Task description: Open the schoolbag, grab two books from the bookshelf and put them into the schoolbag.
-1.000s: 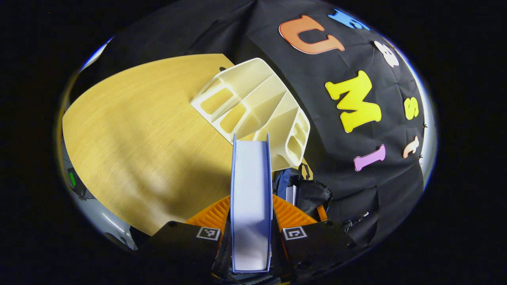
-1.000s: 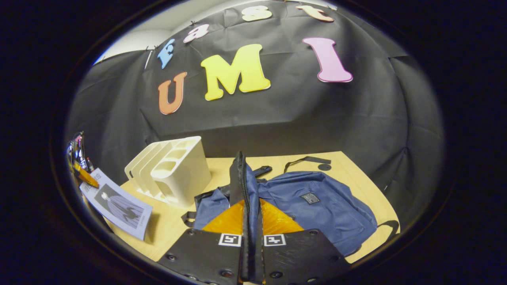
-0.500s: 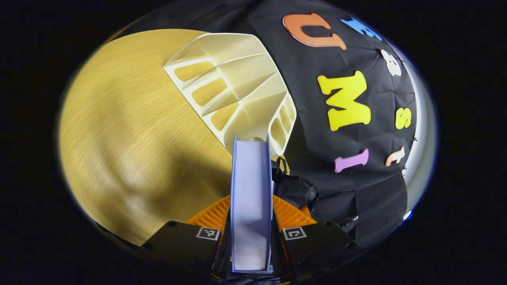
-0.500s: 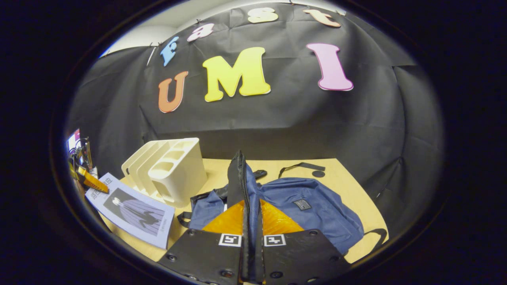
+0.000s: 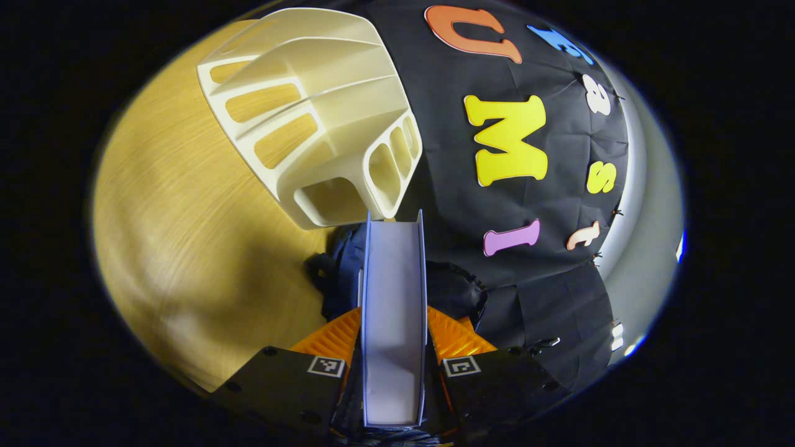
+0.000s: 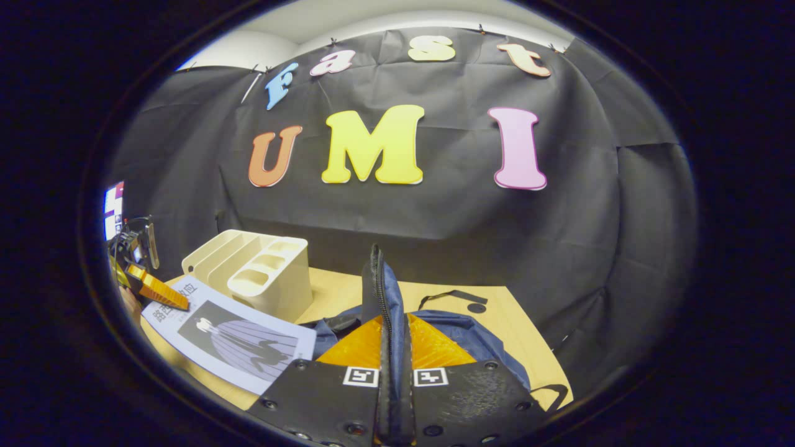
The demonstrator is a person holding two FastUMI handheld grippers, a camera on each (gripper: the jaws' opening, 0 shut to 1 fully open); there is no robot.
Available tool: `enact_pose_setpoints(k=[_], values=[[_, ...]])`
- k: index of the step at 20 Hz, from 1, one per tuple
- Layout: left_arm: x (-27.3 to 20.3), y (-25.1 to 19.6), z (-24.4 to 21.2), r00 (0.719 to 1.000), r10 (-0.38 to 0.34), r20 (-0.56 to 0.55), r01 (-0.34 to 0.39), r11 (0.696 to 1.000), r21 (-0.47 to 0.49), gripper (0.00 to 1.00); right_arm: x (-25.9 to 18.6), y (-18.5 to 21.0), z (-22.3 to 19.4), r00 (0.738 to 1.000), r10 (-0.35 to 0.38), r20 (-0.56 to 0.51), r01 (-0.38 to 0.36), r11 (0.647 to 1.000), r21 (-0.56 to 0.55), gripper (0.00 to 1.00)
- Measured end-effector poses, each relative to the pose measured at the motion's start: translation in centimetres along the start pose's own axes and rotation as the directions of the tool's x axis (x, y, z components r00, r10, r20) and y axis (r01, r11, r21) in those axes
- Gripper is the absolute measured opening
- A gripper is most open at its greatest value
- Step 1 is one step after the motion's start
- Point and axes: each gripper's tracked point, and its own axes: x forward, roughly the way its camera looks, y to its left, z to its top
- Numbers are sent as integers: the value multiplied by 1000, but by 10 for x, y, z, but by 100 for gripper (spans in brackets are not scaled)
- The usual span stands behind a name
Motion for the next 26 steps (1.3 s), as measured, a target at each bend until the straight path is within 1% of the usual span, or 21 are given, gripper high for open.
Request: enact_pose_setpoints(k=[1,2,3,4,5,6,7,8,9,11,15,16,17,18,19,23,26], values=[[9,0,0,1000,-8,5,8,1000,6,43,1,2,1,1000,5,2,-5,1000,-1,6],[20,-1,0,1000,-19,7,19,1000,15,43,0,4,0,1000,15,4,-15,1000,2,3],[29,-3,-1,1000,-27,7,27,999,18,43,0,5,0,1000,22,9,-22,1000,7,6],[38,-1,-3,1000,-20,4,19,1000,21,43,0,5,0,1000,23,12,-23,1000,12,6],[47,4,-4,1000,1,-1,-1,999,35,43,1,5,0,1000,28,12,-28,999,19,6],[56,14,-6,999,41,-2,-41,998,53,43,0,7,0,999,35,16,-36,999,25,6],[64,18,-9,999,43,-13,-42,998,44,43,-1,7,0,999,43,19,-43,999,30,6],[68,20,-12,998,61,-27,-60,997,38,43,-1,9,0,998,51,22,-52,998,33,6],[76,30,-15,995,96,-30,-94,994,57,43,-2,11,1,998,59,26,-60,998,35,6],[85,33,-17,995,103,-10,-102,991,81,43,-3,13,3,997,72,39,-74,997,36,6],[101,31,-18,987,148,60,-158,965,208,45,-6,16,7,994,92,60,-94,995,30,6],[106,29,-22,985,156,68,-168,959,227,45,-7,18,8,993,100,65,-102,994,29,6],[111,27,-24,985,161,69,-173,953,248,45,-8,19,10,992,106,71,-108,994,29,3],[117,23,-27,983,167,75,-181,948,263,45,-9,22,11,991,113,77,-115,993,27,3],[123,21,-28,982,170,78,-185,943,276,45,-10,24,12,989,122,80,-124,992,25,6],[157,18,-45,981,183,62,-193,914,358,45,-11,37,15,985,148,86,-149,989,3,6],[183,13,-57,983,179,51,-184,900,394,45,-12,45,20,983,157,92,-157,988,-10,6]])
